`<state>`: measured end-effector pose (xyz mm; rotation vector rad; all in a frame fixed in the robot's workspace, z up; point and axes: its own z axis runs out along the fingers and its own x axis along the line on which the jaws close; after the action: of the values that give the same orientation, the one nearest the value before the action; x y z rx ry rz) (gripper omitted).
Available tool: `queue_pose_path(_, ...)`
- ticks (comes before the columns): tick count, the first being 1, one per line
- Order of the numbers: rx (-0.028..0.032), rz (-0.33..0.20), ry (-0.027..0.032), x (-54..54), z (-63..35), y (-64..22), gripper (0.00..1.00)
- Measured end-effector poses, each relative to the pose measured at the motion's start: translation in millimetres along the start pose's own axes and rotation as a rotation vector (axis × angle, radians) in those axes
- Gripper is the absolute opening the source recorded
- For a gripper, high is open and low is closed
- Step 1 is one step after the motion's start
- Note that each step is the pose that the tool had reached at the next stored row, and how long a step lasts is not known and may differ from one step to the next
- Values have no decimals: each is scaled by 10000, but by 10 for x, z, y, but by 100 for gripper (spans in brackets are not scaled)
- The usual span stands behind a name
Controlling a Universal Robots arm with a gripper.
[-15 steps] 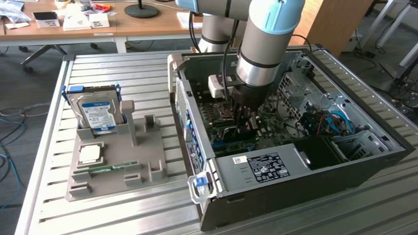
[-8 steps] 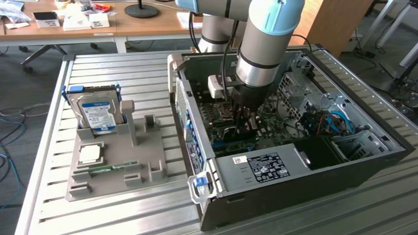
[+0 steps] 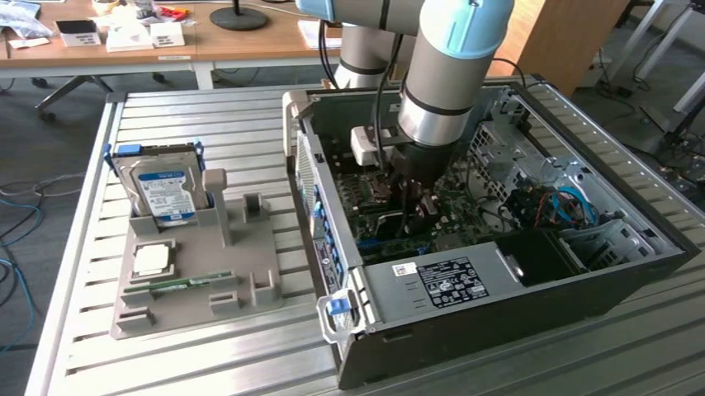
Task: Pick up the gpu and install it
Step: 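Insert the gpu into the slot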
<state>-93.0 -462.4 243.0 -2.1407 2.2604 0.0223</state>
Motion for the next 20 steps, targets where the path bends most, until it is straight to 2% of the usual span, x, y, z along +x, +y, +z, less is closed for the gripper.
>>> queue_pose_path(1, 0, 0, 0, 0, 0, 0, 62)
queue_pose_path(2, 0, 0, 0, 0, 0, 0, 69)
queue_pose_path(9, 1, 0, -1, -1, -28, 0, 69)
queue_pose_path(20, 1, 0, -2, -7, -242, -2, 69)
